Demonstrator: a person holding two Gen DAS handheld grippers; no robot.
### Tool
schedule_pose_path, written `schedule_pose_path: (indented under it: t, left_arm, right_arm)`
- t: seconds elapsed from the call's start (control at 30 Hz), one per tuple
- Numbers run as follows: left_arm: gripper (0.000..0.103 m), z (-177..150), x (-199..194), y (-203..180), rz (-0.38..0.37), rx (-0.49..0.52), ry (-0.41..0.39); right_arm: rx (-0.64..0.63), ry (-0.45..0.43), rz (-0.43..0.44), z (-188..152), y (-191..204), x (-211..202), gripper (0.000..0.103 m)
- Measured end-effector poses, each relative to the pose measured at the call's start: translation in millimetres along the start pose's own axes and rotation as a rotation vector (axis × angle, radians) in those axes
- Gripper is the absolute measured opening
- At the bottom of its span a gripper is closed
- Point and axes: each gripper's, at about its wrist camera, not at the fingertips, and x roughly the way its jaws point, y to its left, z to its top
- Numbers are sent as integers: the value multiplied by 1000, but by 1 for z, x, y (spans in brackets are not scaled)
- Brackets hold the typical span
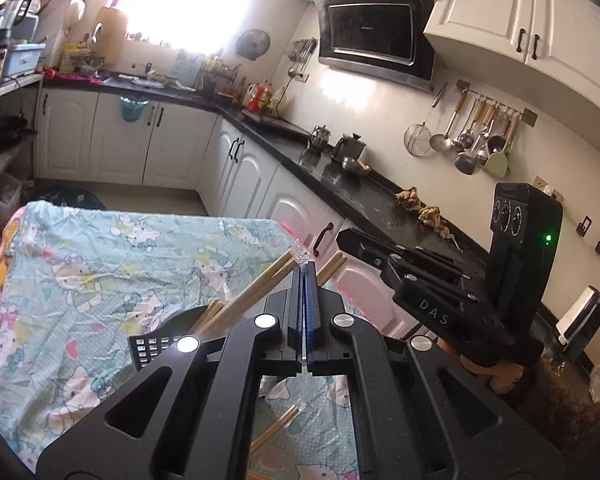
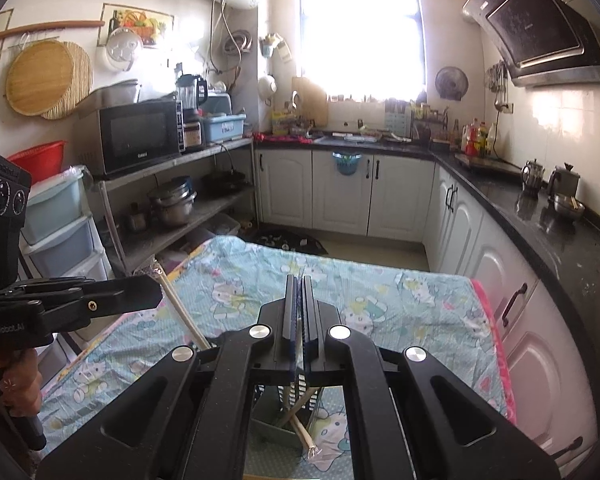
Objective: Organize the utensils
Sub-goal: 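Open the left tool over the basket while the right tool drops its chopstick inside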
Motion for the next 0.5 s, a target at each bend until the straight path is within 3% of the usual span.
schedule_pose_path:
  t: [0.33,0.5]
  left_arm:
    - [0,-16,17,26,41,-50,54]
    - [0,-22,24,37,109,-48,75]
  right_arm:
    - [32,76,1,-16,-1,26,3]
    - [36,99,-5,-20,0,33,9]
